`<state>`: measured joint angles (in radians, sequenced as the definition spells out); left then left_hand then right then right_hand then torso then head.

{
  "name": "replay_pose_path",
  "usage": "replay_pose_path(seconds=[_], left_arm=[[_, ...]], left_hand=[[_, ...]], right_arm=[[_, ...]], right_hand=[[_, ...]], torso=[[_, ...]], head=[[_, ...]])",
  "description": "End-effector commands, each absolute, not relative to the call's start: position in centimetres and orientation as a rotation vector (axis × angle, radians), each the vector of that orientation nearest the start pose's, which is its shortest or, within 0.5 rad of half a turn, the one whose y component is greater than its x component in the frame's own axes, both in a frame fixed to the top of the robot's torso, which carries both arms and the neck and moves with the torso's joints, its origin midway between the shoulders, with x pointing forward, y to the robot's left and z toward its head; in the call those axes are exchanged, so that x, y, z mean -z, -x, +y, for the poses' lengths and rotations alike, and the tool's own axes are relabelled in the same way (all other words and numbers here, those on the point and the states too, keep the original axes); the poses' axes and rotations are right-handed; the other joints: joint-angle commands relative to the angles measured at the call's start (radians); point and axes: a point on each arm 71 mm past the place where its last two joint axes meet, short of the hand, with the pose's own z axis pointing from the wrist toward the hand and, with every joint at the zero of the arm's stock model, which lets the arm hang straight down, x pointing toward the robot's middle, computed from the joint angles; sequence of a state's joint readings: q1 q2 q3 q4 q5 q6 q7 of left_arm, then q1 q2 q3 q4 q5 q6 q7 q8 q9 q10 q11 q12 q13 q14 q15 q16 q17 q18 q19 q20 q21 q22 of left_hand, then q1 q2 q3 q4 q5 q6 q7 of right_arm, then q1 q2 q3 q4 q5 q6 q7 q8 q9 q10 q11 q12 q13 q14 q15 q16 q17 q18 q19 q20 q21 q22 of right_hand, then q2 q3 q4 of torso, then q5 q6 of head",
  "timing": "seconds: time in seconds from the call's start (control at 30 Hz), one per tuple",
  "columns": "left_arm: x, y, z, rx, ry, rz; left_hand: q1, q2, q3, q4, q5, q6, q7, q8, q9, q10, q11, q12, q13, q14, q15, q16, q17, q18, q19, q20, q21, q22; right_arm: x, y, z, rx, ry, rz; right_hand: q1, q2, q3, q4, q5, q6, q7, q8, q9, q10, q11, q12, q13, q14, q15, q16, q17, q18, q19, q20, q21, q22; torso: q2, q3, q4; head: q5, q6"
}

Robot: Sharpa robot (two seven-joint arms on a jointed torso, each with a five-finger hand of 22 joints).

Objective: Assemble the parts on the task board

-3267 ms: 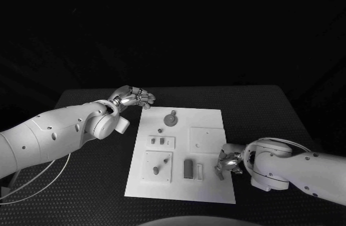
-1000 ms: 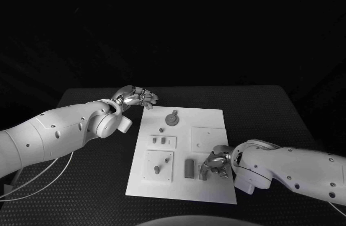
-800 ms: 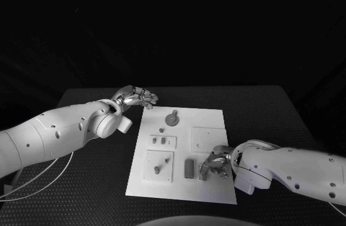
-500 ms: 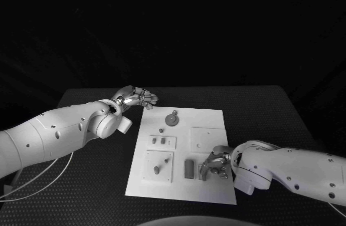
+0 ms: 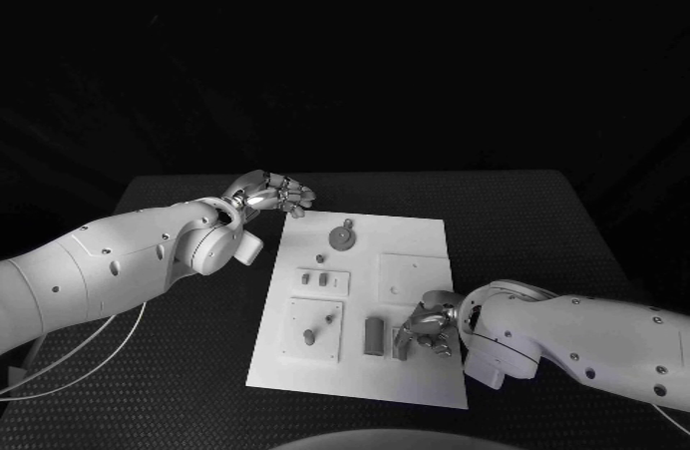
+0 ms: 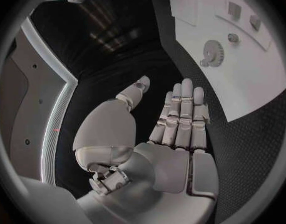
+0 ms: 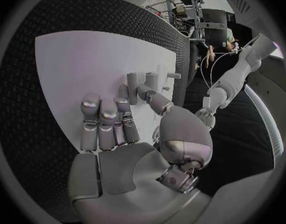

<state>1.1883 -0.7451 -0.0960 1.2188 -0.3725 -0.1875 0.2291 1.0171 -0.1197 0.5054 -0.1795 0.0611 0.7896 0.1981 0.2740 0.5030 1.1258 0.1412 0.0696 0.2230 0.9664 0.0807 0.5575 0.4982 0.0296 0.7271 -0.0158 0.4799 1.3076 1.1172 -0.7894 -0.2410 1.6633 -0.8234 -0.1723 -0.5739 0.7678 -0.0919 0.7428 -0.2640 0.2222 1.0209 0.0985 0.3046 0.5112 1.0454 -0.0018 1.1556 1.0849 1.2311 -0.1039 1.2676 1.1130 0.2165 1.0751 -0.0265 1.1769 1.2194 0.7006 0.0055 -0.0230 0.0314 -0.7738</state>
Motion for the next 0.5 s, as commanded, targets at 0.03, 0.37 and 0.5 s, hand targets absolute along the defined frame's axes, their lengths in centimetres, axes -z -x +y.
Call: replay_pose_path(seconds=[0.03,0.37,0.5], left_arm=[[22.81,-52.64,24.12,1.222,0.818,1.715],[22.8,-52.64,24.15,1.221,0.819,1.715],[22.8,-52.63,24.15,1.222,0.819,1.716]], left_hand=[[-0.003,0.004,-0.001,0.005,-0.003,-0.007,0.0,0.006,-0.002,-0.006,0.002,0.004,-0.002,0.0,0.006,-0.004,0.001,0.014,0.007,0.002,-0.005,0.018],[-0.003,0.004,-0.001,0.005,-0.003,-0.007,0.0,0.006,-0.002,-0.006,0.002,0.004,-0.002,0.0,0.006,-0.004,0.002,0.014,0.007,0.002,-0.005,0.018],[-0.003,0.003,-0.002,0.005,-0.003,-0.007,0.0,0.007,-0.002,-0.006,0.002,0.004,-0.002,0.0,0.006,-0.005,0.002,0.014,0.007,0.002,-0.005,0.018]], right_arm=[[31.13,-38.36,-15.85,-0.574,-0.472,2.503],[31.11,-38.44,-16.04,-0.574,-0.452,2.497],[31.13,-38.48,-16.2,-0.57,-0.452,2.496]], right_hand=[[-0.003,-0.021,-0.007,0.006,-0.035,0.001,0.004,0.0,-0.001,-0.002,-0.004,-0.007,0.002,0.001,-0.006,-0.006,0.002,0.045,-0.004,0.0,0.003,-0.003],[-0.016,-0.089,-0.003,0.043,-0.135,-0.01,0.007,-0.008,-0.007,-0.007,-0.001,-0.011,0.007,-0.002,-0.003,-0.01,0.005,0.045,-0.008,-0.003,0.003,-0.01],[-0.02,-0.119,0.001,0.065,-0.169,-0.013,0.009,-0.01,-0.008,-0.008,0.0,-0.012,0.009,-0.004,-0.002,-0.011,0.006,0.045,-0.009,-0.004,0.003,-0.013]], torso=[[0.0,0.0003,-0.0002],[0.0,0.0008,-0.0009],[0.0,0.0009,-0.0006]], head=[[0.0,0.0],[0.001,0.0],[0.001,0.0]])
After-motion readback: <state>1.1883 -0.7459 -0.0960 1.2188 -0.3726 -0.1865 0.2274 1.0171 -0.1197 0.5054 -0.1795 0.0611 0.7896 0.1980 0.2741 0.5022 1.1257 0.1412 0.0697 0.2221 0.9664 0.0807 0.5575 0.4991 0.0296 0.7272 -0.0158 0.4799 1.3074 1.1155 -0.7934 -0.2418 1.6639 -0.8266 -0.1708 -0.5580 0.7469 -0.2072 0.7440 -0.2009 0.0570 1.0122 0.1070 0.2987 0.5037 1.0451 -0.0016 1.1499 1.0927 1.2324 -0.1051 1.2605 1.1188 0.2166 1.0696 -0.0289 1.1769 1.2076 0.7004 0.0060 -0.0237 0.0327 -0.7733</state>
